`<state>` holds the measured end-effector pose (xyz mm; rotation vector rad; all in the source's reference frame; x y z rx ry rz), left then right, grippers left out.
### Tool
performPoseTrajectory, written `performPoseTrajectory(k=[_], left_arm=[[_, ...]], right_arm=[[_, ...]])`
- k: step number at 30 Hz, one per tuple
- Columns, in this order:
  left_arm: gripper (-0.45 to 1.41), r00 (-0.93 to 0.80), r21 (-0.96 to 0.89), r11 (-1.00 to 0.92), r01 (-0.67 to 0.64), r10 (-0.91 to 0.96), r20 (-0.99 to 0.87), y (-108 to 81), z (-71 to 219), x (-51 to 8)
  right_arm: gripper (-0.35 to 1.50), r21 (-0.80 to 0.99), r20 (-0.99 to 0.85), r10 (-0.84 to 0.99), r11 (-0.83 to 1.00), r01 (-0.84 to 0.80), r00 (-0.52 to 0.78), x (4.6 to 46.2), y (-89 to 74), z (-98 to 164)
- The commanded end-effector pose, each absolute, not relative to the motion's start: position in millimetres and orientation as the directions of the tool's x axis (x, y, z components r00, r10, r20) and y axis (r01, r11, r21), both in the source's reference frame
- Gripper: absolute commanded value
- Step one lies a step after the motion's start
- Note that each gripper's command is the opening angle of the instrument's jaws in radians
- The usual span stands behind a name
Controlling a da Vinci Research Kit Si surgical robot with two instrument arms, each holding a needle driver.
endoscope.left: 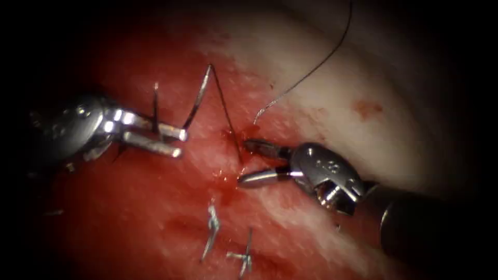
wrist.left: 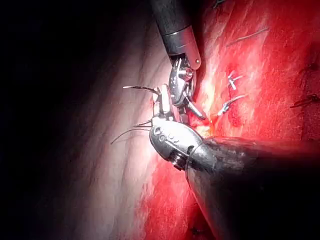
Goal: Wound Closure
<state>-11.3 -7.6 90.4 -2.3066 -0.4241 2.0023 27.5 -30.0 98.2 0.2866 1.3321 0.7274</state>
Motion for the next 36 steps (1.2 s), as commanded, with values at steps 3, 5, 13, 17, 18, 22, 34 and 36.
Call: performPoseTrajectory(k=[3,5,13,17,18,22,34,36], left_arm=[[-0.45,0.117,-0.222,-0.961,0.164,0.242,-0.963,-7.5,90.8,-11.9],[-0.45,0.117,-0.222,-0.961,0.163,0.242,-0.963,-7.5,90.7,-11.9],[-0.45,0.119,-0.221,-0.961,0.167,0.243,-0.963,-7.6,90.5,-11.9],[-0.45,0.120,-0.220,-0.961,0.169,0.242,-0.963,-7.9,90.4,-11.8],[-0.45,0.120,-0.220,-0.961,0.169,0.241,-0.963,-8.0,90.4,-11.7],[-0.45,0.118,-0.212,-0.962,0.173,0.234,-0.965,-8.8,91.0,-11.1],[-0.45,0.105,-0.192,-0.966,0.175,0.212,-0.972,-11.8,92.3,-8.9],[-0.45,0.099,-0.191,-0.967,0.169,0.209,-0.973,-12.2,92.3,-8.6]], right_arm=[[1.15,0.579,-0.776,0.624,0.762,-0.289,0.090,29.6,-31.1,99.2],[1.11,0.577,-0.777,0.623,0.763,-0.291,0.093,29.9,-31.3,99.4],[-0.25,0.579,-0.778,0.622,0.763,-0.288,0.085,29.3,-31.1,99.5],[-0.35,0.578,-0.776,0.624,0.762,-0.294,0.093,28.3,-31.3,99.2],[-0.35,0.579,-0.775,0.625,0.761,-0.292,0.093,28.1,-31.3,99.0],[-0.35,0.584,-0.772,0.629,0.760,-0.285,0.096,27.7,-32.0,97.4],[-0.35,0.593,-0.775,0.625,0.771,-0.231,0.095,27.5,-37.3,89.5],[-0.35,0.595,-0.775,0.624,0.772,-0.222,0.094,27.5,-38.6,87.7]])
